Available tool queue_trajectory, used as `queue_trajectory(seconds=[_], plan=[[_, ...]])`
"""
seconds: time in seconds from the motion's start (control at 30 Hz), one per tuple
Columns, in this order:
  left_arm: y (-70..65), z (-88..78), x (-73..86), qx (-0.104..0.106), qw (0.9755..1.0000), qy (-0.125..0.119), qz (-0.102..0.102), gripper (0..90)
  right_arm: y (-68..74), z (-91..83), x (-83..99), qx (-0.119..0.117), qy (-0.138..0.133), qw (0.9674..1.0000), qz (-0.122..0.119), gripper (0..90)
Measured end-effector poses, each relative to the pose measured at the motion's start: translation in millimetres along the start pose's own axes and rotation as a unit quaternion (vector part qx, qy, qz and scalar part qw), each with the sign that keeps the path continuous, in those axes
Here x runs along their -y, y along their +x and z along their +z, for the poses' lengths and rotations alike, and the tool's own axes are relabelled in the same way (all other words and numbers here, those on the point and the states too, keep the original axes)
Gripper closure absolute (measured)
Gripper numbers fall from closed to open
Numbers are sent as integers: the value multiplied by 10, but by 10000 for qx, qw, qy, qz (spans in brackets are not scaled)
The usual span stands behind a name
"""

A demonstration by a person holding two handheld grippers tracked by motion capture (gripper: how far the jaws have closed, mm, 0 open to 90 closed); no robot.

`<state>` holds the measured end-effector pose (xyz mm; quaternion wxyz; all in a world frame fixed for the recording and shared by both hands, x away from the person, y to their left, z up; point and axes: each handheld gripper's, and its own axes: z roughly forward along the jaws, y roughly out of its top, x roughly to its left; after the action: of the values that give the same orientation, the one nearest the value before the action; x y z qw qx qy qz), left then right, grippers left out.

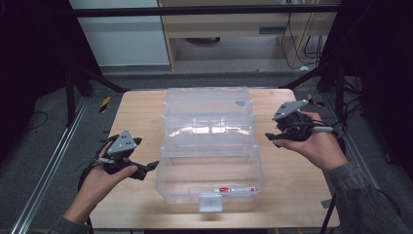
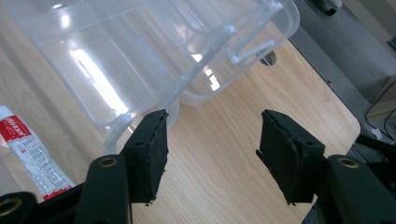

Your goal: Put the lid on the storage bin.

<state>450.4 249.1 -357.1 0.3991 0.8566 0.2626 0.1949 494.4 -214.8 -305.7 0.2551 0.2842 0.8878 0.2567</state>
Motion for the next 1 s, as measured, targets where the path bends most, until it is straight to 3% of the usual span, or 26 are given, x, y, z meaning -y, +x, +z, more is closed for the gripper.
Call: queue_trajectory(seconds=[0.07, 0.3, 0.5, 0.67, 0.93, 1.0], plan=[[-84, -3, -56, 30, 9998, 34, 185, 38, -6, 7, -132, -133, 46, 9996, -235, 468], [-153, 15, -87, 160, 9995, 133, 255, 35, 6, -13, -339, -365, -52, 9982, -483, 551], [-196, 37, -108, 202, 9991, 158, 337, 36, 112, 86, -517, -651, 16, 9935, -934, 623], [-247, 52, -121, 258, 9982, 241, 477, 39, 156, 202, -661, -699, 76, 9893, -1277, 630], [-341, 92, -147, 392, 9968, 293, 628, 38, 148, 397, -876, -745, 270, 9842, -1581, 585], [-375, 107, -156, 467, 9961, 317, 678, 39, 143, 498, -950, -823, 427, 9808, -1716, 584]])
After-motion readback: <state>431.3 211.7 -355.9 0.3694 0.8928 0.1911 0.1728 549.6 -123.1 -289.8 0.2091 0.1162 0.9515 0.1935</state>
